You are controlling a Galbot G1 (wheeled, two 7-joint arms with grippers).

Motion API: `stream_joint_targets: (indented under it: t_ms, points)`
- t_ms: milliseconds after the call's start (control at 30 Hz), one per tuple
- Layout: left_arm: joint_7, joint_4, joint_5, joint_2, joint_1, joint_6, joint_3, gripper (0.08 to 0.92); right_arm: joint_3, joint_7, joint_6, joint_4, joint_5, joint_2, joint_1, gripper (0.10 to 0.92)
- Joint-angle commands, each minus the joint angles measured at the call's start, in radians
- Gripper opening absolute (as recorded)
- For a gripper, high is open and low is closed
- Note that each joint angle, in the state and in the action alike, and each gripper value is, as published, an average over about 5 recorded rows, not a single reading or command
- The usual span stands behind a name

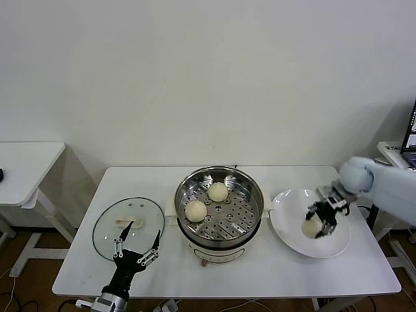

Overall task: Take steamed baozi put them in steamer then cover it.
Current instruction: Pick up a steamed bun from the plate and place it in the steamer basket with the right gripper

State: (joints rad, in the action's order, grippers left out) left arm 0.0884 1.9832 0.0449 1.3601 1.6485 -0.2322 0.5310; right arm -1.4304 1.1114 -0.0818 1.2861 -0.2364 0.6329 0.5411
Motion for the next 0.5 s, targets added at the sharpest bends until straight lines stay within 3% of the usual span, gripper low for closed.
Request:
stream_joint_targets:
  t_ms: [33,500]
  points:
    - [0.001,0.001,0.0,-0.003,0.001,-0.002,0.001,0.823,-0.02,0.035,-0.281,0.158,0.007,0.139,0.357,0.664]
    - [0.001,0.018,0.0,0.002,0.015,-0.008,0.004,0.823,0.045,-0.009,-0.465,0.397,0.257,0.364,0.231,0.652]
